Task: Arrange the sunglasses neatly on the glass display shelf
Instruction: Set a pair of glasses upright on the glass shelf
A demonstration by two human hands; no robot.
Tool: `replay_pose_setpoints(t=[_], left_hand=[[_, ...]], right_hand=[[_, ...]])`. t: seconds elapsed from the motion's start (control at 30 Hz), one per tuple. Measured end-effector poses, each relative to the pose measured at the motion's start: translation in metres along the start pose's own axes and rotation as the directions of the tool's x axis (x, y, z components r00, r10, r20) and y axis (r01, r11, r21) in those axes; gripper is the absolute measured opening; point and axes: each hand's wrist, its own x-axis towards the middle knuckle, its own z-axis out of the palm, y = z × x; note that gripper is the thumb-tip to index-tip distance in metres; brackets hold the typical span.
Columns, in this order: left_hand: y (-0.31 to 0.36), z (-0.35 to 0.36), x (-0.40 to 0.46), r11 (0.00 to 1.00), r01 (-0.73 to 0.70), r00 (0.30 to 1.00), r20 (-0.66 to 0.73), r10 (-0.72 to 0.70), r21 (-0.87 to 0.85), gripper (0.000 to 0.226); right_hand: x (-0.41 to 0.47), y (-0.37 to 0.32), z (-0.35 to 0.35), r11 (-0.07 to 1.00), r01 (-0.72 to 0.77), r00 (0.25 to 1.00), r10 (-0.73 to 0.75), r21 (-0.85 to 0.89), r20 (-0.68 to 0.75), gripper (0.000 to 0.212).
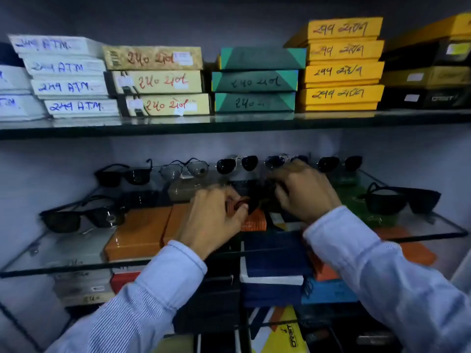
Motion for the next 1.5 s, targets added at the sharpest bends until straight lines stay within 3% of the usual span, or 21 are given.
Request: replay_pose_setpoints(t=[0.07,0.13,0.33,0.53,0.67,0.83,0.93,1.03,1.13,1.27,1.5], left_hand=[[0.007,0.014,0.013,0.999,0.026,0.998,0.056,-0.029,0.048,0.033],[0.013,0.024,0.022,0.995,0.015,0.998,0.058,-0.020,0.098,0.038],[0.006,0.042,0.041,0.994,0.082,0.994,0.072,-0.088,0.072,0.027],[-0.004,0.019,0.044,0.997,0.064,0.998,0.012,-0.064,0.042,0.022],[-0.023,-0.019,0.036,0.997,0.066,0.997,-0.036,-0.065,0.035,0.021],[-0.052,-0.081,0.017,0.994,0.092,0.990,-0.116,-0.085,0.057,0.015],[-0.070,-0.108,0.009,0.989,0.138,0.980,-0.149,-0.129,0.049,0.019],[-0.088,-0.124,0.005,0.985,0.169,0.973,-0.164,-0.161,0.037,0.018],[-0.100,-0.133,0.006,0.972,0.230,0.965,-0.123,-0.233,-0.039,0.013],[-0.109,-0.141,0.011,0.956,0.286,0.952,-0.097,-0.292,-0.066,0.008],[-0.121,-0.137,0.020,0.927,0.374,0.927,0.031,-0.375,0.039,0.013]], right_hand=[[0.018,0.003,0.006,0.994,-0.111,0.987,0.108,0.017,0.115,0.035],[0.028,0.006,0.008,0.989,-0.139,0.968,0.127,0.043,0.216,0.035],[0.049,0.010,0.015,0.994,-0.064,0.934,0.031,0.083,0.357,0.038],[0.062,-0.004,0.010,0.979,-0.078,0.945,0.011,0.191,0.327,0.045],[0.063,-0.027,-0.001,0.929,-0.098,0.978,0.024,0.356,0.208,0.035],[0.065,-0.074,-0.007,0.865,-0.075,0.997,0.062,0.496,0.043,0.046],[0.063,-0.104,-0.011,0.803,-0.136,0.989,0.145,0.580,0.031,0.054],[0.061,-0.125,-0.020,0.739,-0.168,0.984,0.166,0.653,0.065,0.038],[0.062,-0.141,-0.032,0.719,-0.215,0.975,0.117,0.660,0.190,0.025],[0.071,-0.153,-0.040,0.779,-0.245,0.962,0.120,0.577,0.246,0.019],[0.093,-0.148,-0.017,0.802,-0.405,0.914,0.340,0.439,0.222,0.023]])
